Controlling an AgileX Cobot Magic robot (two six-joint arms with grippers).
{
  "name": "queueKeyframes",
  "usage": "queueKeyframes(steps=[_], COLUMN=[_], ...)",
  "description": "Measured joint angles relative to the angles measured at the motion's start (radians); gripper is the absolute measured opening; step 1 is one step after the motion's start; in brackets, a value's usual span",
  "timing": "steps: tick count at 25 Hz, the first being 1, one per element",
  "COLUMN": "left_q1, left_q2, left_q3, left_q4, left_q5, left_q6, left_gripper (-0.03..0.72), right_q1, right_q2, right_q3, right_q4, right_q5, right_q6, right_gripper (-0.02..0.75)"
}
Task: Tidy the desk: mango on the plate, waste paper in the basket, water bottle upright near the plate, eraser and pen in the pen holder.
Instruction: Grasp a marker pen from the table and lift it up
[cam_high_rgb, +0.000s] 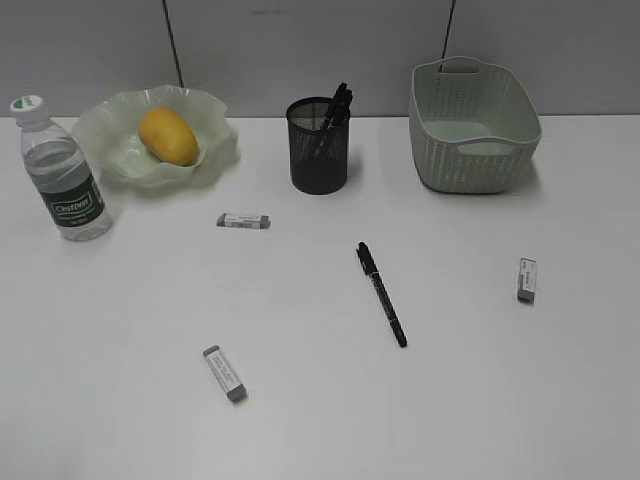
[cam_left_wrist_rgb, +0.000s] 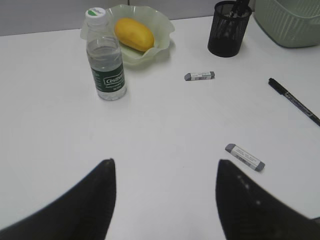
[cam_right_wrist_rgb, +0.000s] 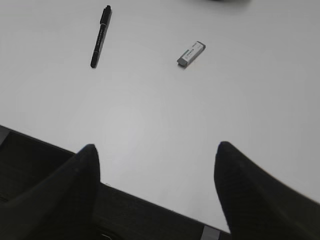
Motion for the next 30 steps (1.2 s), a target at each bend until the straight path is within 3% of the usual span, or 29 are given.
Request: queueKeyframes(steps=[7,17,25,30], left_q1=[0.000,0.000,0.000,0.000], left_q2=[0.000,0.003,0.003,0.003], left_q3=[0.010,0.074,-0.001,0.007], left_q4=[0.058,0.057,0.084,0.089], left_q5=[-0.068,-0.220,0.078,0.114], left_q6=[0.001,0.001,0.001,0.001], left_gripper=[0.481,0.477,0.465,0.456], right_q1=[0.000,0.000,0.000,0.000], right_q2=[0.000,0.000,0.000,0.007], right_q3=[0.000,0.000,0.000,0.000], right_q4=[0.000,0.000,0.000,0.000], right_q5=[-0.002,-0.005,-0.007,-0.009], right_q6=[0.000,0.000,0.000,0.000], right_gripper=[0.563,0.563,0.563,0.563])
